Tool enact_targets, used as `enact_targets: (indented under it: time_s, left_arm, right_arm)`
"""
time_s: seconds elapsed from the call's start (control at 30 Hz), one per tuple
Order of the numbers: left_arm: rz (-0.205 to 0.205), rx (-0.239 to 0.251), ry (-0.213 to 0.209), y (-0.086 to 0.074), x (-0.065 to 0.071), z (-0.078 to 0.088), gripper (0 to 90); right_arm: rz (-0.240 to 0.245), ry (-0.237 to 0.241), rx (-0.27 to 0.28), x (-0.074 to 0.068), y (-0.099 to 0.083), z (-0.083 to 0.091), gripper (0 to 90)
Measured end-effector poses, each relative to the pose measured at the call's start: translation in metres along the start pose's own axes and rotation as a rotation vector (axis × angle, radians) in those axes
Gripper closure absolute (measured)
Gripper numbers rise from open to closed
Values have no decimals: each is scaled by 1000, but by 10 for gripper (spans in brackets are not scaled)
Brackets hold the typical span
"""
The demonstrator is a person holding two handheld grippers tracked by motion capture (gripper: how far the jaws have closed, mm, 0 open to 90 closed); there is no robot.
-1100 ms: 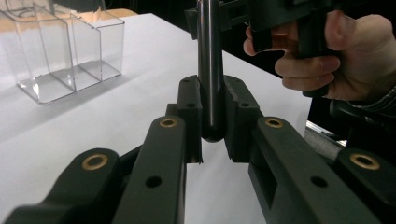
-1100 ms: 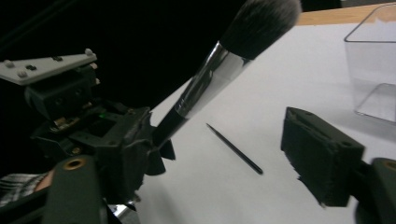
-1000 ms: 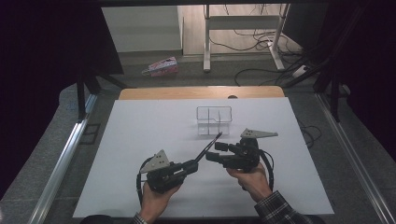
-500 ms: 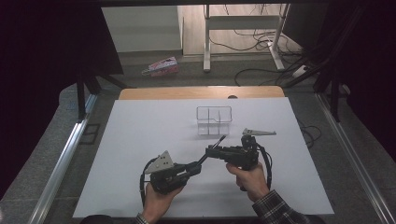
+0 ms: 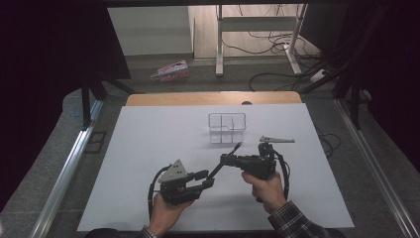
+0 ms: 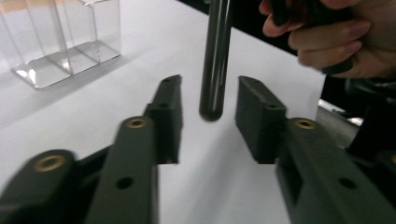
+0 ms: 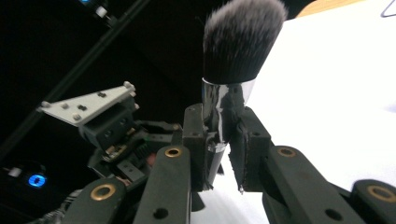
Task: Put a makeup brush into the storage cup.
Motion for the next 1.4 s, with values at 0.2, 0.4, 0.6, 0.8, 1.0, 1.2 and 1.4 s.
enact_targets:
  time_s: [0.2, 0.4, 0.6, 0.8, 1.0, 1.2, 1.4]
  left_arm:
    - [-11, -51, 52, -3, -6, 1, 418]
    - [-15, -92, 76, -6, -13, 5, 325]
    - [4, -122, 89, -10, -22, 14, 248]
    - [0, -163, 117, -17, -28, 22, 208]
    - [20, -180, 144, -25, -38, 33, 182]
    - [70, -173, 162, -32, -48, 44, 159]
    - [70, -185, 188, -39, -54, 52, 136]
  right_arm:
    - [61, -73, -17, 3, 1, 4, 766]
    - [129, -146, -61, 5, 2, 5, 767]
    - [176, -191, -82, 7, 3, 7, 766]
    - [192, -193, -78, 8, 5, 14, 766]
    - [213, -206, -71, 10, 8, 21, 766]
    - [243, -230, -76, 13, 8, 25, 767]
    - [280, -273, -82, 15, 8, 30, 766]
Point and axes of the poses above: each handheld gripper's, and its own axes: z roughly backward along the jaws, y roughly out of its top, x roughly to its right, the point moved 9 cm from there along -z, roughly forward along the jaws, and after that the axes turned 3 degrees about -x, right-handed, at the moved point
